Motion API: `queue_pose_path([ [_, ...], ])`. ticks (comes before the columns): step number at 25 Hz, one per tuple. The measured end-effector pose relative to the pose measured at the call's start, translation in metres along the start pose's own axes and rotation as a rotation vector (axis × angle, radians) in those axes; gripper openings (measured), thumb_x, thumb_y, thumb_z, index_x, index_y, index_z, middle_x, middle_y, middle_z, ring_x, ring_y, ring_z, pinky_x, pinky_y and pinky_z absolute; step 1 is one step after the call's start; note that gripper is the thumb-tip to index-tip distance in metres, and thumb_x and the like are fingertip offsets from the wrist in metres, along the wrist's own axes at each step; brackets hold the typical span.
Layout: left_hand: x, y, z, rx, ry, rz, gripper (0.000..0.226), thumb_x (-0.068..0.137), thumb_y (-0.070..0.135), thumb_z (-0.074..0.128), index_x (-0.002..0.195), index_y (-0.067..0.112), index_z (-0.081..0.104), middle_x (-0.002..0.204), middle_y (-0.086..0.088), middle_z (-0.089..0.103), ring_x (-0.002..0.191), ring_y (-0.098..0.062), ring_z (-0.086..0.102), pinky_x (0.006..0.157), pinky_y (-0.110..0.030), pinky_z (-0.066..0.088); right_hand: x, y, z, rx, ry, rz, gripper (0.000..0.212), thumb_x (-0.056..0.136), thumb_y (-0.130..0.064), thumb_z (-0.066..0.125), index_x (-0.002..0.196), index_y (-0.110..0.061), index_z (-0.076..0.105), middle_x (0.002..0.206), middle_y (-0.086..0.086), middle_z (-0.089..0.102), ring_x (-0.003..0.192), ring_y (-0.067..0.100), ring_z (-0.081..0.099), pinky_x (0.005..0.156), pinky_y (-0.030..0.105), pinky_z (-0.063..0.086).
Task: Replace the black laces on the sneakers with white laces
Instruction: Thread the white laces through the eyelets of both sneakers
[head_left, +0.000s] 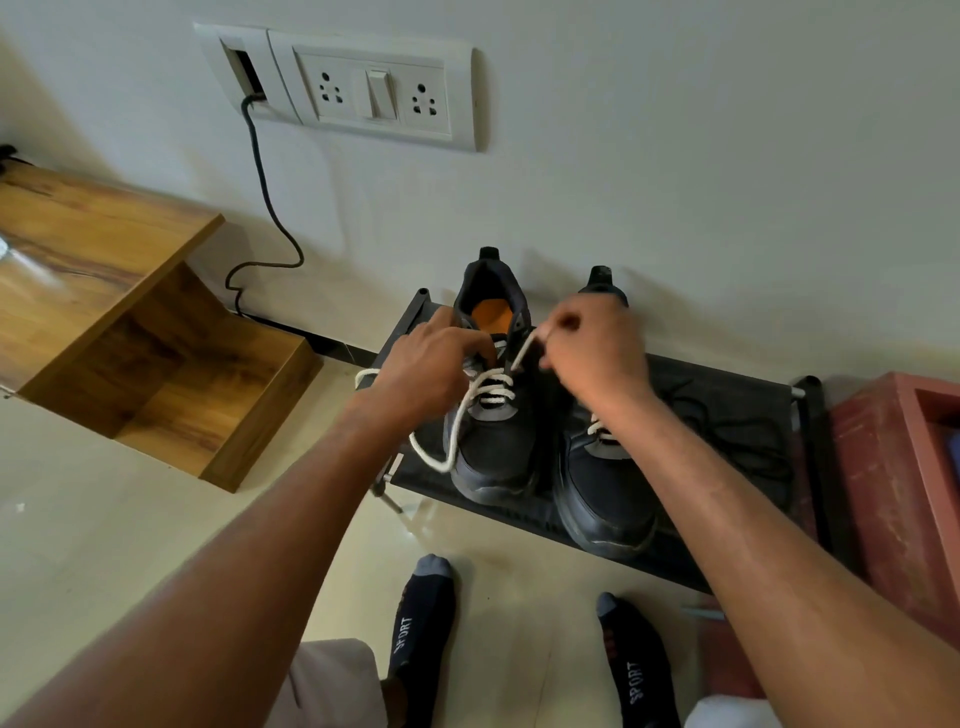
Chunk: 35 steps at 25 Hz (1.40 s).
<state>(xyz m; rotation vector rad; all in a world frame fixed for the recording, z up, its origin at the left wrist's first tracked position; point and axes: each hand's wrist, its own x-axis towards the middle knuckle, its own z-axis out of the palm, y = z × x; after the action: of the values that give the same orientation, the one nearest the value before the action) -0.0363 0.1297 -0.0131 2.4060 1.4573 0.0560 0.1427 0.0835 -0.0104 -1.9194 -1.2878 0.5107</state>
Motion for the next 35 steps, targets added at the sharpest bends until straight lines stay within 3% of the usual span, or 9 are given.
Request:
queue_pose_path([
  [2, 0.001, -0.002, 0.000, -0.044, -0.034, 0.008, 0.042, 0.092, 0.005, 0.068, 0.118, 0.038, 0.071, 0.118, 0.001, 0.042, 0.105, -0.027, 0.054, 0.074, -0.029, 0.037, 0.014, -0.009, -0.023, 0.447, 0.385, 0.089, 0.014, 0.095, -0.011, 0.057, 0.089, -0.014, 0.068, 0.083, 0.000, 0.076, 0.072, 0.018, 0.076, 0.069, 0.040, 0.063],
  [4, 0.002, -0.001, 0.002, -0.072, -0.064, 0.004, 0.045, 0.092, 0.002, 0.065, 0.119, 0.038, 0.070, 0.116, 0.002, 0.038, 0.099, -0.027, 0.054, 0.065, -0.026, 0.035, 0.018, -0.010, -0.040, 0.673, 0.484, 0.133, 0.011, 0.098, -0.007, 0.053, 0.103, -0.015, 0.059, 0.097, 0.006, 0.075, 0.083, 0.019, 0.075, 0.068, 0.036, 0.060],
  [9, 0.007, 0.001, 0.001, -0.087, -0.037, -0.006, 0.050, 0.094, -0.002, 0.056, 0.117, 0.039, 0.073, 0.112, 0.004, 0.039, 0.098, -0.024, 0.051, 0.068, -0.027, 0.034, -0.014, 0.002, -0.006, -0.502, -0.154, -0.230, 0.027, 0.093, -0.031, 0.076, 0.118, -0.023, 0.070, 0.131, 0.000, 0.057, 0.121, 0.025, 0.051, 0.100, 0.045, 0.048],
  [12, 0.006, 0.001, 0.001, -0.095, -0.019, -0.012, 0.050, 0.095, -0.004, 0.054, 0.116, 0.037, 0.074, 0.111, 0.004, 0.041, 0.097, -0.022, 0.050, 0.068, -0.026, 0.033, -0.017, 0.000, 0.005, -0.511, -0.253, -0.240, 0.013, 0.093, -0.037, 0.077, 0.101, -0.027, 0.081, 0.105, -0.004, 0.073, 0.104, 0.023, 0.065, 0.093, 0.045, 0.053],
  [15, 0.006, -0.001, 0.000, -0.107, -0.022, 0.006, 0.043, 0.094, -0.001, 0.061, 0.114, 0.036, 0.075, 0.110, 0.005, 0.040, 0.095, -0.018, 0.046, 0.064, -0.019, 0.030, -0.005, -0.007, -0.018, -0.105, 0.236, -0.040, 0.016, 0.093, -0.020, 0.066, 0.087, -0.023, 0.080, 0.093, -0.008, 0.071, 0.090, 0.021, 0.069, 0.075, 0.028, 0.056],
  [18, 0.005, -0.004, -0.001, -0.125, -0.017, 0.025, 0.031, 0.095, 0.011, 0.071, 0.113, 0.037, 0.074, 0.112, 0.005, 0.043, 0.097, -0.018, 0.047, 0.070, -0.023, 0.033, 0.003, -0.009, -0.042, -0.209, 0.638, -0.109, 0.025, 0.092, -0.010, 0.067, 0.116, -0.018, 0.067, 0.128, -0.001, 0.056, 0.110, 0.021, 0.055, 0.078, 0.024, 0.046],
  [23, 0.009, -0.002, 0.001, -0.100, -0.011, 0.007, 0.041, 0.092, 0.008, 0.072, 0.119, 0.038, 0.073, 0.116, 0.005, 0.045, 0.102, -0.019, 0.047, 0.078, -0.029, 0.037, -0.024, -0.009, -0.001, -0.347, -0.298, -0.250, 0.038, 0.093, -0.022, 0.077, 0.129, -0.027, 0.066, 0.115, -0.003, 0.071, 0.103, 0.018, 0.066, 0.089, 0.041, 0.058],
  [29, 0.005, -0.001, -0.004, -0.130, -0.052, 0.017, 0.042, 0.093, -0.001, 0.062, 0.112, 0.034, 0.075, 0.111, 0.003, 0.044, 0.097, -0.018, 0.045, 0.064, -0.020, 0.033, -0.003, -0.001, -0.034, -0.295, 0.295, -0.066, 0.011, 0.096, -0.019, 0.072, 0.100, -0.025, 0.080, 0.098, -0.002, 0.076, 0.088, 0.024, 0.072, 0.075, 0.035, 0.057],
  [35, 0.003, -0.002, -0.009, -0.198, -0.170, 0.043, 0.030, 0.103, 0.012, 0.060, 0.122, 0.033, 0.070, 0.095, 0.009, 0.069, 0.085, -0.009, 0.065, 0.071, -0.028, 0.045, -0.019, -0.001, -0.009, -0.358, -0.292, -0.222, 0.026, 0.093, -0.031, 0.078, 0.119, -0.031, 0.075, 0.108, -0.002, 0.076, 0.096, 0.019, 0.071, 0.086, 0.038, 0.059],
])
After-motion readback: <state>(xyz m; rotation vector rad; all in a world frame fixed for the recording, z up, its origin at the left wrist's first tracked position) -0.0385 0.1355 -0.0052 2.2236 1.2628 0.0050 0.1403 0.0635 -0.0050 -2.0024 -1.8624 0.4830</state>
